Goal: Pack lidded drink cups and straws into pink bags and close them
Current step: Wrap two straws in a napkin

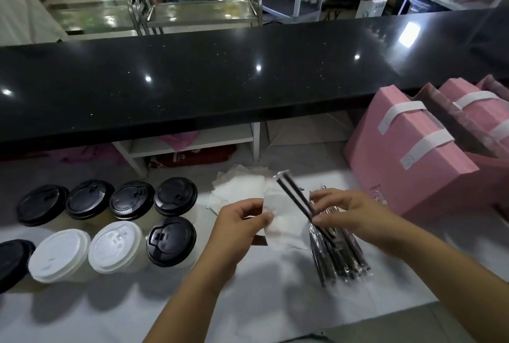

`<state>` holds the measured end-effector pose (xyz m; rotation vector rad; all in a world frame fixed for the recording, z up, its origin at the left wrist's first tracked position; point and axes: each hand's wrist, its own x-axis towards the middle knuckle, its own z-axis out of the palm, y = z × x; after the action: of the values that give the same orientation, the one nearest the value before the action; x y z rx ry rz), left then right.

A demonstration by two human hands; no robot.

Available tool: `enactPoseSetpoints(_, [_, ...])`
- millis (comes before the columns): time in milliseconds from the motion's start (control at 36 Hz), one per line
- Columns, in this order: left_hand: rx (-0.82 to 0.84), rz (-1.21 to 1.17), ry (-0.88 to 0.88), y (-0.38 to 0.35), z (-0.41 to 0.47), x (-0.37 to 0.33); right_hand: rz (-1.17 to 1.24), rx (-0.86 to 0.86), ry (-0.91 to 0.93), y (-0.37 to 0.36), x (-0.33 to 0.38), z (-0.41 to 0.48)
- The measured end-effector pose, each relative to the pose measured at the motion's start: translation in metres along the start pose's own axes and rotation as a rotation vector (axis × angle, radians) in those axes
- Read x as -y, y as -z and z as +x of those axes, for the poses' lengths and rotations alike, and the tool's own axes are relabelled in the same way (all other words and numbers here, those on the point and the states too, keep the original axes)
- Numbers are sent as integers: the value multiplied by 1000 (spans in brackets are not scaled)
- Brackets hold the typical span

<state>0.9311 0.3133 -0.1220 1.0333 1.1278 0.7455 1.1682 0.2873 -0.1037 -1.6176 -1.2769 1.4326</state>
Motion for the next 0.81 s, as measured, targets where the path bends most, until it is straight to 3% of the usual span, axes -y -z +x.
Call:
enactPoseSetpoints(167, [49,22,-38,-8,4,-11,-116,120,28,-4,20,7])
enactPoseSetpoints(528, [201,-248,-15,-17,1,-15,-92,121,-1,7,28,20])
enactPoseSetpoints(806, [-42,-203,-93,-35,-4,-10,-113,217,8,2,34,24])
